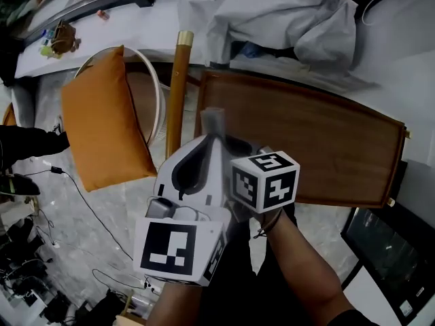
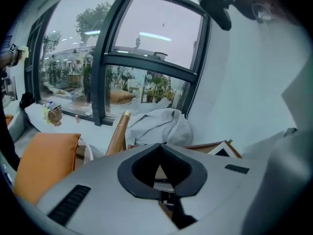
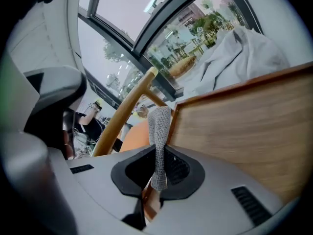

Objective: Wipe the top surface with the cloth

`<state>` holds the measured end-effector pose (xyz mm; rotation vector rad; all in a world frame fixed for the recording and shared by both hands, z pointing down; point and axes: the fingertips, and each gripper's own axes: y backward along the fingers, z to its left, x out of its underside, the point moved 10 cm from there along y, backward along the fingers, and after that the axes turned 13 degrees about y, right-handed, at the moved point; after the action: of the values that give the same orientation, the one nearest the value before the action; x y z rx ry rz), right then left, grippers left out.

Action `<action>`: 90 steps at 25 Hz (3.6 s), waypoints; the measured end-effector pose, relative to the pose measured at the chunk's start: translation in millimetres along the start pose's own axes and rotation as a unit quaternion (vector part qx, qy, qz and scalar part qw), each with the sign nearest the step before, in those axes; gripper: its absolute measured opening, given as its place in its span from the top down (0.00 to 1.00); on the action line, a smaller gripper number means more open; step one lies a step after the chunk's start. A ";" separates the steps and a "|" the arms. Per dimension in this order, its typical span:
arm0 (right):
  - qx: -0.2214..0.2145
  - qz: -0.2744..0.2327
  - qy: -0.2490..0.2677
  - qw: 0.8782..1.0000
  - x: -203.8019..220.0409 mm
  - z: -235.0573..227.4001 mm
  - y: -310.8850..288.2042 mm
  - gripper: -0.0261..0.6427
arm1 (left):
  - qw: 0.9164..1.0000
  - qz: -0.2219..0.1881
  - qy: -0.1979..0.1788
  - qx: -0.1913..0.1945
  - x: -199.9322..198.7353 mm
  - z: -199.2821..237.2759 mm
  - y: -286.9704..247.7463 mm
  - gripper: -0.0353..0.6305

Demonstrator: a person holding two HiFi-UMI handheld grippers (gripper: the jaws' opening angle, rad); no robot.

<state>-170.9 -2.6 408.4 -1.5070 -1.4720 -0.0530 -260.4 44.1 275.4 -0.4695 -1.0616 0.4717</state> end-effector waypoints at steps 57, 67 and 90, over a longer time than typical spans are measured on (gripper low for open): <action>0.302 0.073 -0.109 0.944 83.2 -262.3 305.7 0.91 | 0.975 0.160 -0.085 0.129 168.1 -257.6 -131.6 0.93; 0.333 0.077 -0.130 0.931 92.2 -288.3 346.7 0.91 | 0.972 0.161 -0.086 0.146 181.0 -298.9 -144.4 0.93; 0.132 -0.004 -0.043 0.990 39.5 -78.9 143.4 0.91 | 0.999 0.037 -0.015 0.038 69.0 -88.9 -18.5 0.93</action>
<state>-4.0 8.2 389.2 -1.3014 -1.4887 0.1964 -149.5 56.7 298.4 -0.4366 -1.0540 0.5834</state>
